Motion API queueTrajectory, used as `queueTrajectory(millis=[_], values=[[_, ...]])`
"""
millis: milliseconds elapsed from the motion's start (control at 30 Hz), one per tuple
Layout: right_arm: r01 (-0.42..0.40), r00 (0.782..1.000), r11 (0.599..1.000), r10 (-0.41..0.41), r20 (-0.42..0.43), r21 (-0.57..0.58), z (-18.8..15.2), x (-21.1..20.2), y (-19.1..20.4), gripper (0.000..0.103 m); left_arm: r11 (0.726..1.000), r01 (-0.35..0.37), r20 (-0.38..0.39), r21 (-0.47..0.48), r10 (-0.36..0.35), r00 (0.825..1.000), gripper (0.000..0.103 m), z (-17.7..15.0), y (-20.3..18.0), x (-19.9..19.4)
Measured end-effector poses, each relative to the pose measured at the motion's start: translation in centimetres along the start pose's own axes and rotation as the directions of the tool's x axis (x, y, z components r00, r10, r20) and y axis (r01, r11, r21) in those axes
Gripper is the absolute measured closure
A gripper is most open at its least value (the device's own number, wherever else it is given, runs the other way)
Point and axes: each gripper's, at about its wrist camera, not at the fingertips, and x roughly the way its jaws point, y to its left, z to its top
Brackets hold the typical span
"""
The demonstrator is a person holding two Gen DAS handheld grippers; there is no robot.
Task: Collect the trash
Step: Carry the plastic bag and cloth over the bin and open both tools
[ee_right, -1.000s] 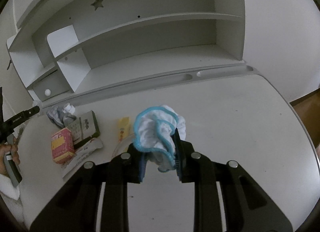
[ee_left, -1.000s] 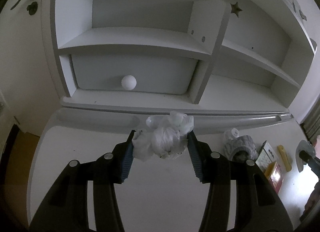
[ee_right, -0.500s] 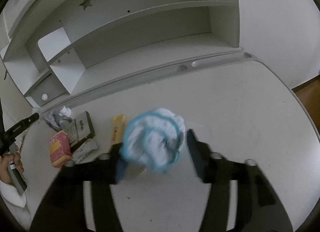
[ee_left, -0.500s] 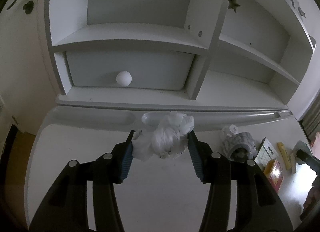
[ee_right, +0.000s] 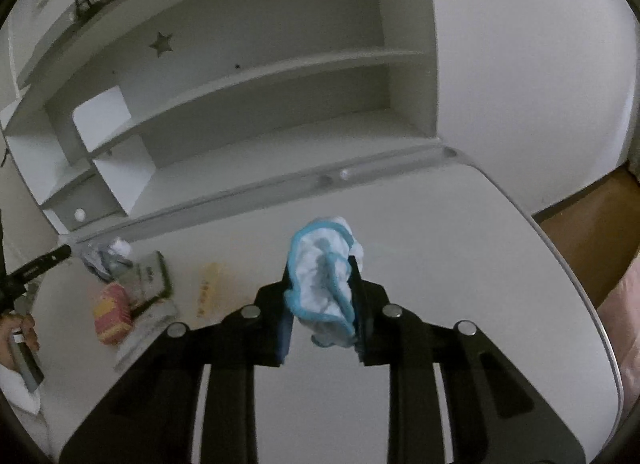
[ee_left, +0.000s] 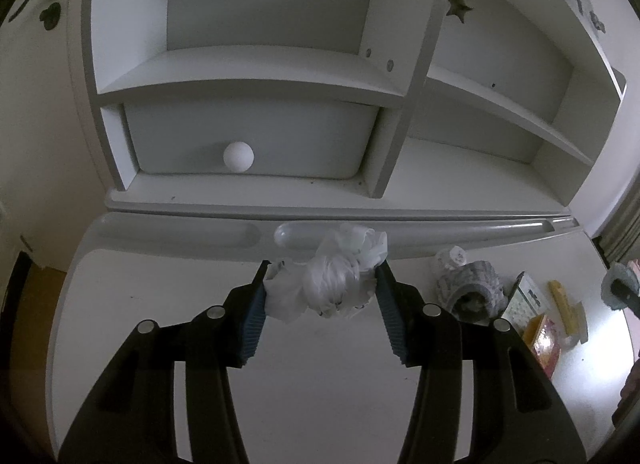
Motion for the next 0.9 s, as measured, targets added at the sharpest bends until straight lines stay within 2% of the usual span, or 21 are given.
queueTrajectory(millis=[333, 500, 567, 667, 767, 800, 867, 900], values=[[0.046, 0.999, 0.999, -0.047, -0.017, -0.029, -1.2, 0.7, -0.4, 0.079, 0.999, 0.033, -0.011, -0.004, -0.033, 0.999, 0.053, -0.2, -0.2, 0.1], [0.028, 1.0, 0.999, -0.028, -0.011, -0.026, -1.3, 0.7, 0.1, 0.079, 1.0, 0.026, -0.011, -0.004, -0.026, 1.0, 0.053, -0.3, -0.3, 0.3], [0.018, 1.0, 0.999, -0.018, 0.005, -0.03, -1.5, 0.1, 0.0, 0.079, 1.0, 0.014, 0.018, 0.004, -0.014, 1.0, 0.053, -0.3, -0.5, -0.1], [-0.037, 0.999, 0.999, 0.037, 0.021, 0.019, -1.3, -1.6, -1.8, 0.079, 0.998, -0.058, 0.06, 0.009, 0.057, 0.997, 0.053, 0.5, -1.5, -1.1], [-0.043, 0.997, 0.998, 0.039, 0.073, 0.049, -0.7, -5.1, -4.8, 0.079, 0.999, 0.012, 0.081, 0.052, -0.016, 0.997, 0.053, 1.0, -5.7, -3.2], [-0.038, 0.995, 0.998, 0.032, 0.095, 0.055, -0.6, -6.4, -6.0, 0.079, 0.994, 0.063, 0.093, 0.089, -0.071, 0.993, 0.053, 1.1, -8.6, -4.3], [-0.016, 0.991, 0.998, 0.007, 0.132, 0.068, -0.7, -9.3, -8.8, 0.079, 0.972, 0.163, 0.092, 0.171, -0.181, 0.979, 0.053, 0.8, -14.7, -6.0], [-0.008, 0.99, 0.997, -0.003, 0.144, 0.081, -1.0, -10.6, -10.3, 0.079, 0.948, 0.226, 0.078, 0.226, -0.249, 0.965, 0.053, 0.2, -18.6, -6.9]])
